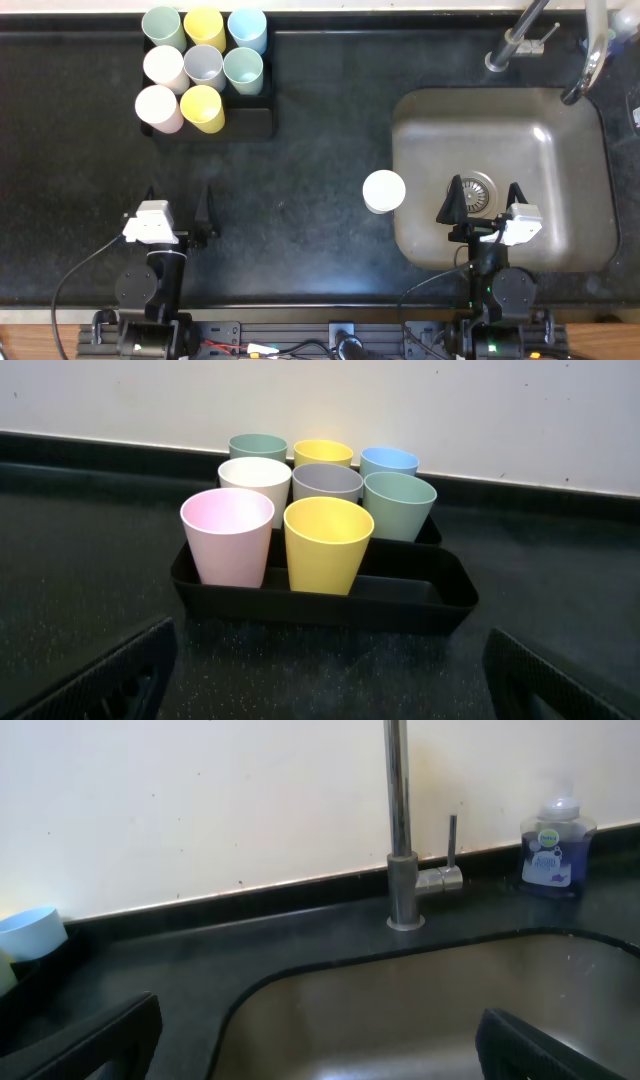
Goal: Store Cups
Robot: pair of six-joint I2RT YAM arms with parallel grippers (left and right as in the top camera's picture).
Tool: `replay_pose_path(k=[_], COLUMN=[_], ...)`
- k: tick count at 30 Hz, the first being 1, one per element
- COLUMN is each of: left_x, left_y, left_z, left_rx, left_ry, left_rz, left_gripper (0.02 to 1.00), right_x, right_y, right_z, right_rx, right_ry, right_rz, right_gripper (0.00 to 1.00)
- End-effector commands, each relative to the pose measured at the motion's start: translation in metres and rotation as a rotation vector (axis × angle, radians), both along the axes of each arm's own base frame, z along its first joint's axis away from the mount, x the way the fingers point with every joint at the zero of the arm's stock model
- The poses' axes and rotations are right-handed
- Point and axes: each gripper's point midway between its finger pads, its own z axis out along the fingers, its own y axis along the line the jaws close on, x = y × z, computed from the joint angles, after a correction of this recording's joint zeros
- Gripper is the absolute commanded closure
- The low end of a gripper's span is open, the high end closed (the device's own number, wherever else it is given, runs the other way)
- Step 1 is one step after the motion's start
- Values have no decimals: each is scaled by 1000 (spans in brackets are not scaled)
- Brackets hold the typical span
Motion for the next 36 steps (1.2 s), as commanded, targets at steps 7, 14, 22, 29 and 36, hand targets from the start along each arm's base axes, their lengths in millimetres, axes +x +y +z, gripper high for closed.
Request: replay_pose_path(k=[7,14,22,29,36], left_x=[-1,-1,-1,-1,-1], left_y=[1,1,1,1,1], left_z=[2,2,2,2,2], left_rx=[25,25,26,26,26], left_ry=[-9,-9,-9,-9,-9], left_rz=[2,2,2,2,2], left_gripper=[20,20,20,20,18], right_x=[-23,-22,21,24,25], right_y=[9,12,39,67,102], right_z=[94,139,101,42,-4], right_rx=[24,39,-150,-486,-522], right_ry=[-129,224,864,1228,1305], right_rz=[46,59,179,406,700], right_gripper=[3,5,3,3,3])
